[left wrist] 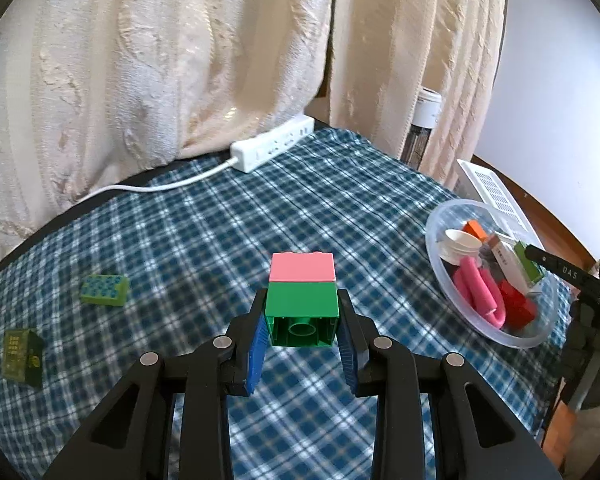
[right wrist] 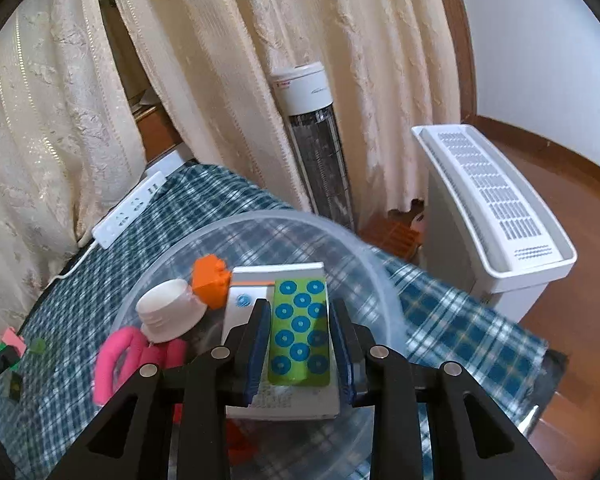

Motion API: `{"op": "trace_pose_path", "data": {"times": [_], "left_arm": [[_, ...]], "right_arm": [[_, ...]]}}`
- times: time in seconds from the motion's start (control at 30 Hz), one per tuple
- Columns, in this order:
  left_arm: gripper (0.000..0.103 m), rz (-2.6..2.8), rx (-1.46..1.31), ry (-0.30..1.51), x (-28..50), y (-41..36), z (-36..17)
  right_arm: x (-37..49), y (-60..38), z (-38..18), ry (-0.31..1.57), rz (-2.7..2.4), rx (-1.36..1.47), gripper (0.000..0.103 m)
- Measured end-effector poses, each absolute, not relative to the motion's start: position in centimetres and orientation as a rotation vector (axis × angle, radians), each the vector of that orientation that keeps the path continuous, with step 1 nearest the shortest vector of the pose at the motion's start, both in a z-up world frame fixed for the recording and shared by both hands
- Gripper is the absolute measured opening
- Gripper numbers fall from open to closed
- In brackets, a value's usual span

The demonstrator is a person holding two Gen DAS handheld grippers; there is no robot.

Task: Organize objects
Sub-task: 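Carry both held blocks to the clear bowl and release the dotted block with the right gripper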

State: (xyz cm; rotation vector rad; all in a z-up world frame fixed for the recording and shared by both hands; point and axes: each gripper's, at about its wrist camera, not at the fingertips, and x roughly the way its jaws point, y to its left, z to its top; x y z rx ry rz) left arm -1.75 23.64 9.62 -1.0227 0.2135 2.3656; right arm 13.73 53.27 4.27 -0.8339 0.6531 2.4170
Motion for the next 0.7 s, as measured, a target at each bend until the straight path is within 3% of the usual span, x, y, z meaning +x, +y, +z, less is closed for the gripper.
{"op": "trace_pose_path", "data": {"times": [0.07,0.7], "left_arm": [[0.032,2.355,-1.031,0.218,-1.7,24.2,9.5],[0.032,2.185,-1.014,0.321,0.4,33.7,9.3]], "right_arm": [[14.0,53.5,4.4,0.663,2.419,-0.814,0.043],[17.8,53.8,5.9,0.682,2.497,-0.678,0.048]]}}
